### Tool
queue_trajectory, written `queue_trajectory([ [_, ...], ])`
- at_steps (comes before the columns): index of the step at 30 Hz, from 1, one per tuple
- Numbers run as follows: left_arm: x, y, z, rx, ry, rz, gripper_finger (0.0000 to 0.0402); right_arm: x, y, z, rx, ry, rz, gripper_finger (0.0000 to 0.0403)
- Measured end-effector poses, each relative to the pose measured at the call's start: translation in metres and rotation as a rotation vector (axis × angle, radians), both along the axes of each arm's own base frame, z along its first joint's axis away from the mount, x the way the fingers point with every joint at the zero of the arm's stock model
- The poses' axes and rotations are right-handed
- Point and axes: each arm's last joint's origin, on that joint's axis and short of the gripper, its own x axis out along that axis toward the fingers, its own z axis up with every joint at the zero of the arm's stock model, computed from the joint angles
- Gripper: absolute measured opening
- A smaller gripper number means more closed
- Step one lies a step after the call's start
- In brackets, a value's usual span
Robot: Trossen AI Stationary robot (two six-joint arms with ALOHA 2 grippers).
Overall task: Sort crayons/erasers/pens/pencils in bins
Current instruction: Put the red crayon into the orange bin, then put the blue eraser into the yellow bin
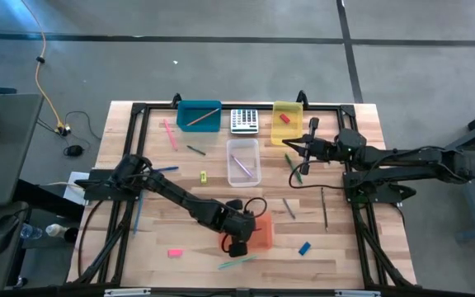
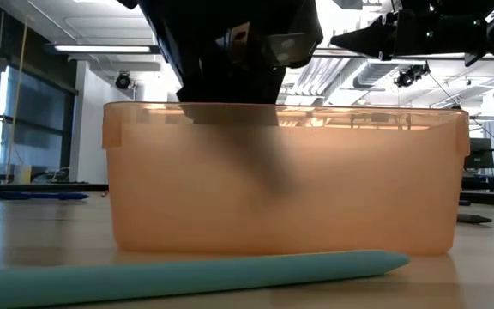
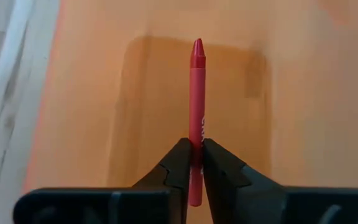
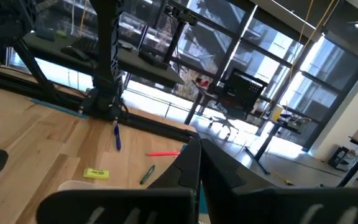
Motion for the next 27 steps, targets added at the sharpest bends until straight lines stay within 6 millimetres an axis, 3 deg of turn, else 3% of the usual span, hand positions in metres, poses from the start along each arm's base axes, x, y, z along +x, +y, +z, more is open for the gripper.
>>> queue_trajectory([
  [10,0.000,0.002,0.008,-0.043,-0.001,-0.035,0.0067,0.000,0.000,0.000,-0.001,0.000,0.000,0.0000],
  [16,0.000,0.005,0.041,0.024,0.006,-0.081,0.0080,0.000,0.000,0.000,0.002,0.000,0.000,0.0000],
  [22,-0.015,0.005,0.075,0.145,-0.043,-0.102,0.0044,0.000,0.000,-0.001,0.000,0.006,0.000,0.0000],
  [27,-0.032,0.007,0.079,0.193,-0.080,-0.077,0.0004,0.000,0.000,-0.001,0.005,0.008,0.001,0.0000],
])
